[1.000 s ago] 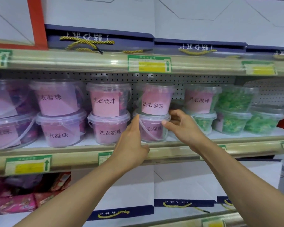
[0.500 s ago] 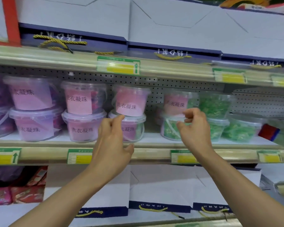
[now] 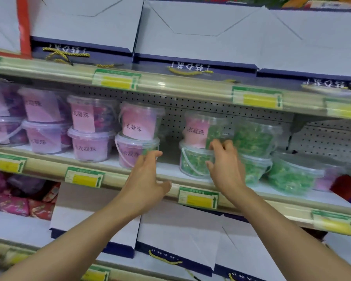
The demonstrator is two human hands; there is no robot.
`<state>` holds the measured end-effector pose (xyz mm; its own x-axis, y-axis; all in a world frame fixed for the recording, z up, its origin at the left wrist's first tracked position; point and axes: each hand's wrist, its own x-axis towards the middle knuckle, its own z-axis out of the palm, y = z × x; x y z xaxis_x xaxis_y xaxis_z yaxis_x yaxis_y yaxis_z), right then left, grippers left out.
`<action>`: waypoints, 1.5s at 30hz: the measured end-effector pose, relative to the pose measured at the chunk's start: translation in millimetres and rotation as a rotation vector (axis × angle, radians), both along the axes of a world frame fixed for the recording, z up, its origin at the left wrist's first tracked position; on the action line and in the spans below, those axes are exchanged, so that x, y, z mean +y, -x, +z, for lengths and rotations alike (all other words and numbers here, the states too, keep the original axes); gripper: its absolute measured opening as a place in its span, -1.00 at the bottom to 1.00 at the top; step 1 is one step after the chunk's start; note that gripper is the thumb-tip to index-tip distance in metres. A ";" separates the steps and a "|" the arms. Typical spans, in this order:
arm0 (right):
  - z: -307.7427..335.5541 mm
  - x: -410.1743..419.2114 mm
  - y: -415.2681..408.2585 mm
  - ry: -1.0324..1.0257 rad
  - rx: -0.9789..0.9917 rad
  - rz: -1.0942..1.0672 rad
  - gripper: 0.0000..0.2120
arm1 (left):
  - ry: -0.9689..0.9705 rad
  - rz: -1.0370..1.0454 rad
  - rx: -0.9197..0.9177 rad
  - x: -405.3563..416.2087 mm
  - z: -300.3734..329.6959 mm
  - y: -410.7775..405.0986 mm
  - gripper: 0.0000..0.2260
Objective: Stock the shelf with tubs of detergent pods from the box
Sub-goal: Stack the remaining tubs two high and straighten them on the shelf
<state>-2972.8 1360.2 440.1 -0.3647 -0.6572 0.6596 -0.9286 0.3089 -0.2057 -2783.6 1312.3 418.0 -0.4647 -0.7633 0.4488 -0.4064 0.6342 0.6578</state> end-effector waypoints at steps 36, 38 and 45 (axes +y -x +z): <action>39.4 -12.2 -15.6 0.262 -0.405 -0.039 -0.23 | -0.172 -0.068 0.168 -40.0 6.1 90.0 -0.17; 39.8 -12.3 -22.2 0.265 -0.340 -0.023 -0.35 | -0.110 0.027 0.164 -32.2 1.2 91.4 -0.17; 41.9 2.0 -2.1 0.306 -0.606 0.258 -0.37 | -0.230 -0.135 0.134 -50.5 5.0 78.0 0.09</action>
<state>-2970.7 1362.2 482.0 -0.5828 -0.5898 0.5590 -0.6595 -0.0586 -0.7494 -2861.6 1261.8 423.0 -0.5177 -0.7870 0.3357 -0.2284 0.5052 0.8322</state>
